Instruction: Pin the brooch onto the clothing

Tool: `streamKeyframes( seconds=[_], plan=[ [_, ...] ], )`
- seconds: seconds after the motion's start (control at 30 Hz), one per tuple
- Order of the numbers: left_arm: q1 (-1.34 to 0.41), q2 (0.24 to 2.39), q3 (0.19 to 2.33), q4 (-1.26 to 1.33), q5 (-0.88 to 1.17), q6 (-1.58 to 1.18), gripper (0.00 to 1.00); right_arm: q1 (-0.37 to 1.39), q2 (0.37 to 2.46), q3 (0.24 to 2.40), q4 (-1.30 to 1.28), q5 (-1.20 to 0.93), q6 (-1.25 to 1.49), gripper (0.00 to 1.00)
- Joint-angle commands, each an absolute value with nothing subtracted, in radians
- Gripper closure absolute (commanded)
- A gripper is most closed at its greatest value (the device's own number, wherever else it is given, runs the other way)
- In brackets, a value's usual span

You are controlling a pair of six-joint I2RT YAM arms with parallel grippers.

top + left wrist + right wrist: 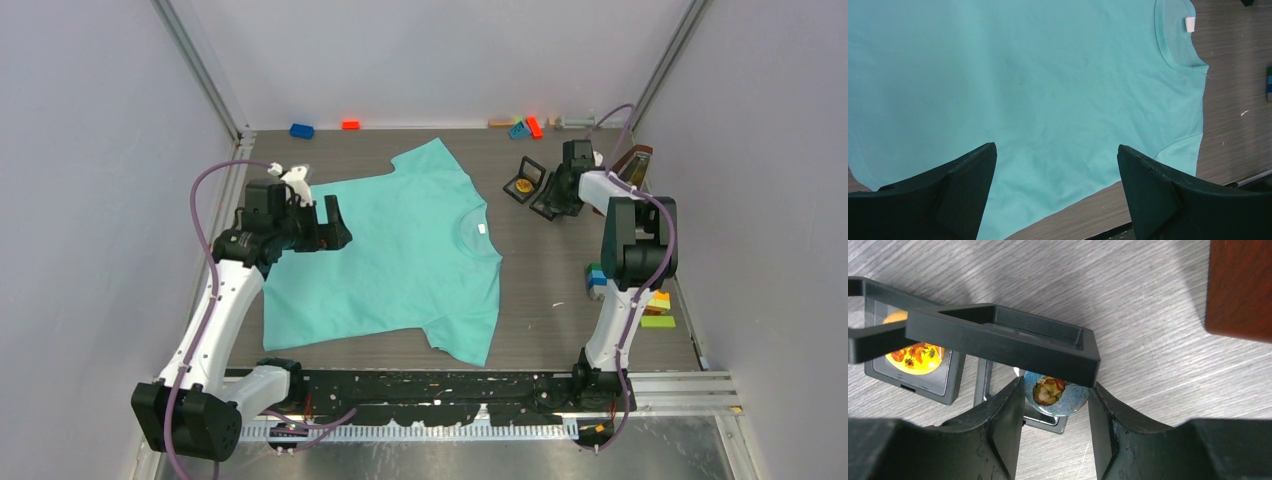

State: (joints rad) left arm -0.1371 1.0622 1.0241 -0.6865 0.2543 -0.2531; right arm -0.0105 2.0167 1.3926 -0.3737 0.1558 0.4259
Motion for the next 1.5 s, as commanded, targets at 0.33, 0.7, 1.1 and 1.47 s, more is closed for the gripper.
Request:
streamKeyframes(
  seconds=[0.33, 0.7, 1.1, 1.47],
  plan=[
    [-0.140, 1.051, 1.018, -0.635, 0.312, -0.270, 0.10, 0.032, 1.687, 1.210, -0.358, 0.128, 0.441, 0.66],
    [-0.327, 1.067, 0.862, -0.383, 0.488, -0.578, 0.11, 0.482, 1.271, 0.908, -0.289, 0.109, 0.464, 0.68],
    [-0.503, 1.086, 0.605, 0.093, 0.563, -0.994, 0.13, 0.885, 1.067, 0.646, -0.063, 0.098, 0.477, 0.68],
    [-0.581, 1.073, 0.536, 0.088, 0.526, -1.042, 0.31, 1.098, 1.081, 0.644, -0.011, 0.210, 0.475, 0.69]
  ],
)
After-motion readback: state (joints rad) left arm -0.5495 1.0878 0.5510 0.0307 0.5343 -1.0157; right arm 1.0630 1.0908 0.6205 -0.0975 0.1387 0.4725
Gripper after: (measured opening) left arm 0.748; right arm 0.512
